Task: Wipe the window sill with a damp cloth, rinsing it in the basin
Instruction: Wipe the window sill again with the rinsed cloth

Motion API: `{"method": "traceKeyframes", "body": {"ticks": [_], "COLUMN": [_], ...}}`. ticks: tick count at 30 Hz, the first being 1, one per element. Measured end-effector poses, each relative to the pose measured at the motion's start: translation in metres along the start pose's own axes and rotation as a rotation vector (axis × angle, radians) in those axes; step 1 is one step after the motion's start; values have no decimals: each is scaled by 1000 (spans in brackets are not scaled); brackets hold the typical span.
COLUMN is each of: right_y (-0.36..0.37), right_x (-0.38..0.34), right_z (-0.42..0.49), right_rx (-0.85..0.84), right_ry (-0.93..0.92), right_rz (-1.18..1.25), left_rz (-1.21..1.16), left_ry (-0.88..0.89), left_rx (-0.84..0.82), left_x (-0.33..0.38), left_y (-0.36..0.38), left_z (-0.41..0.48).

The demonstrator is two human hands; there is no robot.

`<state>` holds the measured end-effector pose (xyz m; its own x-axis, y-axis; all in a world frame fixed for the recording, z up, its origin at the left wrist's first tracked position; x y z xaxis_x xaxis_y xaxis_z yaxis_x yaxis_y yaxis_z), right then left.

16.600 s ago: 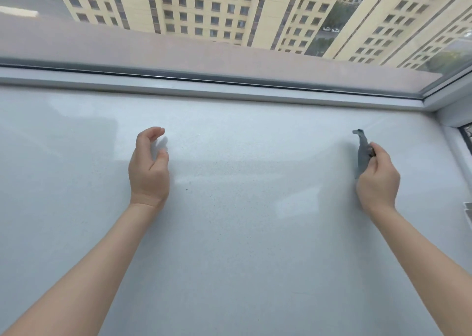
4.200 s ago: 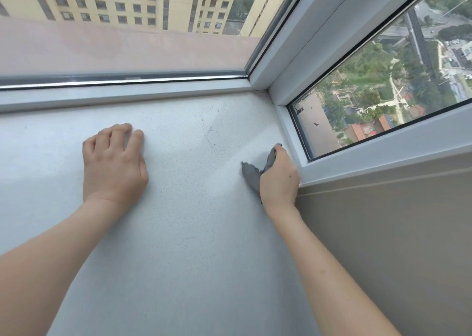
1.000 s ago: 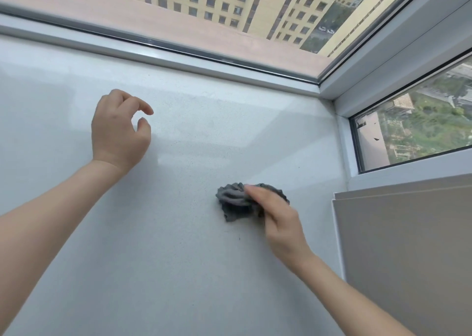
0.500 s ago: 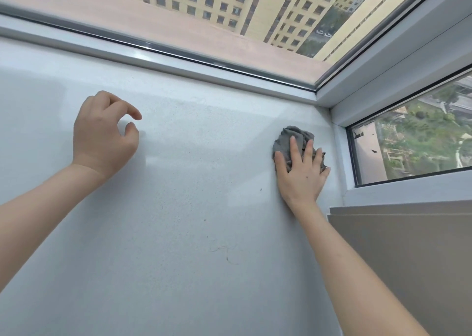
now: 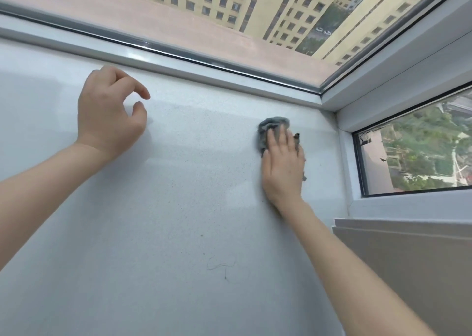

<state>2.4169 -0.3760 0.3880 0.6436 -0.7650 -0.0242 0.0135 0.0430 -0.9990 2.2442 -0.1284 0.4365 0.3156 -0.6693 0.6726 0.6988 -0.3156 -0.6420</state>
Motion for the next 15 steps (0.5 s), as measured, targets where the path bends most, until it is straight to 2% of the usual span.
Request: {"method": "traceKeyframes", "body": {"ticks": [4, 6, 7, 8, 10, 12, 13, 15], "right_y": [-4, -11, -21, -33, -54, -65, -63, -37], "right_x": [-66, -72, -68, -56, -12, 50, 76, 110], "right_z": [-133, -156, -154, -143, -106, -64, -42, -7], "right_rx": [-77, -145, -153, -131, -29, 108, 118, 2], "right_ry": [-364, -487, -487, -412, -110, 175, 252, 321], "right_rz": [98, 217, 329, 455, 609, 512, 416, 257], "left_rz": [14, 25, 29, 29, 23, 32, 41, 50], "left_ry": [-49, -64, -59, -48, -27, -10, -2, 5], "left_rx": [-17, -44, -58, -63, -53, -43, -37, -27], "left_x": [8, 16, 20, 23, 27, 27, 27, 25], "left_y": [0, -2, -3, -6, -13, -20, -23, -29], "left_z": [1, 0, -1, -1, -2, -5, -6, -10]}}
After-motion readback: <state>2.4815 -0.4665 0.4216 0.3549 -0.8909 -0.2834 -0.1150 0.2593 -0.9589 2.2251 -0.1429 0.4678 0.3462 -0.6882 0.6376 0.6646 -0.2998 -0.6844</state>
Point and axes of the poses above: each hand's wrist, its own z-axis towards the middle knuckle, its own y-axis out of the palm, x = y × z, the point moved 7 cm from there along z, towards the middle knuckle, and after that the axes turned 8 degrees about -z, right-handed, at the moved point
